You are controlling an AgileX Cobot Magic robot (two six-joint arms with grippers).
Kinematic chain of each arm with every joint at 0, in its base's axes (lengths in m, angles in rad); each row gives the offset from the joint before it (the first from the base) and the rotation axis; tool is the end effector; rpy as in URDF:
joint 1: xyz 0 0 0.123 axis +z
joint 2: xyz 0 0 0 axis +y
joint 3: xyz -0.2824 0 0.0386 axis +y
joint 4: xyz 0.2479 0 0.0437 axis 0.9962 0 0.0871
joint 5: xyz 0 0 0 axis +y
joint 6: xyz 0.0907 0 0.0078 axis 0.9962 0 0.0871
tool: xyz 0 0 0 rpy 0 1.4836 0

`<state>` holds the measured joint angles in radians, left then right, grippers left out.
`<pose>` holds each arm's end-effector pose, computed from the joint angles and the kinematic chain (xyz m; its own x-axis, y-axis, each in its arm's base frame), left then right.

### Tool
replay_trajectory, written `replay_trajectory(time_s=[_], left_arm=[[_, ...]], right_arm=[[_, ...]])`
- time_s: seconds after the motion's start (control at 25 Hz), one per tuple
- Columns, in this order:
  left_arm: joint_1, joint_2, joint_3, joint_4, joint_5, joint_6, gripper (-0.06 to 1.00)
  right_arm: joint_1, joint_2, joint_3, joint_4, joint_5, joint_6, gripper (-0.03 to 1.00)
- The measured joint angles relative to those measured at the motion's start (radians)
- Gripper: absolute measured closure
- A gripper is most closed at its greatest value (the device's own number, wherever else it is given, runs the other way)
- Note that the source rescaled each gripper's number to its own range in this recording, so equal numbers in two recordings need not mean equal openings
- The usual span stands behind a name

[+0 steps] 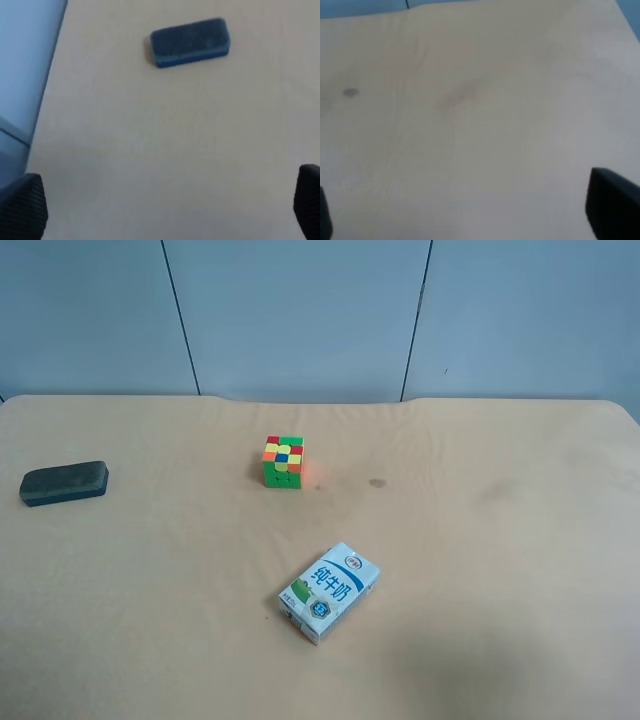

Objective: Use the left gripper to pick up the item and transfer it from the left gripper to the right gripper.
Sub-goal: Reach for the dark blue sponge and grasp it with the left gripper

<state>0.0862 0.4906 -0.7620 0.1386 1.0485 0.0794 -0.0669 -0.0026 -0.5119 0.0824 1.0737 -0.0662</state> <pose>0.0649 0.0166 0.3413 -0.6503 0.0916 -0.7542 -0.0823 0.9784 0.1898 -0.0069 0.0071 0.2796 -0.4523 0.0035 -0.8919 -0.0098 0.9999 0.0089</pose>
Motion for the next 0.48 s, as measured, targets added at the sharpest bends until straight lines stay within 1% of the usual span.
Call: replay_trajectory(time_s=[0.08,0.2,0.32,0.48], left_arm=[[0.0,0.141,-0.076,-0.031,-0.009,0.07,-0.06],[-0.006,0.369,-0.17,-0.105,-0.045,0.211,-0.06],[-0.044,0.577,-0.236,-0.163,-0.077,0.328,-0.06],[-0.086,0.825,-0.308,-0.204,-0.091,0.473,-0.06]], right_arm=[[0.0,0.0,0.0,0.0,0.0,0.0,-0.03],[0.0,0.0,0.0,0.0,0.0,0.0,-0.03],[0.0,0.0,0.0,0.0,0.0,0.0,-0.03],[0.0,0.0,0.0,0.0,0.0,0.0,-0.03]])
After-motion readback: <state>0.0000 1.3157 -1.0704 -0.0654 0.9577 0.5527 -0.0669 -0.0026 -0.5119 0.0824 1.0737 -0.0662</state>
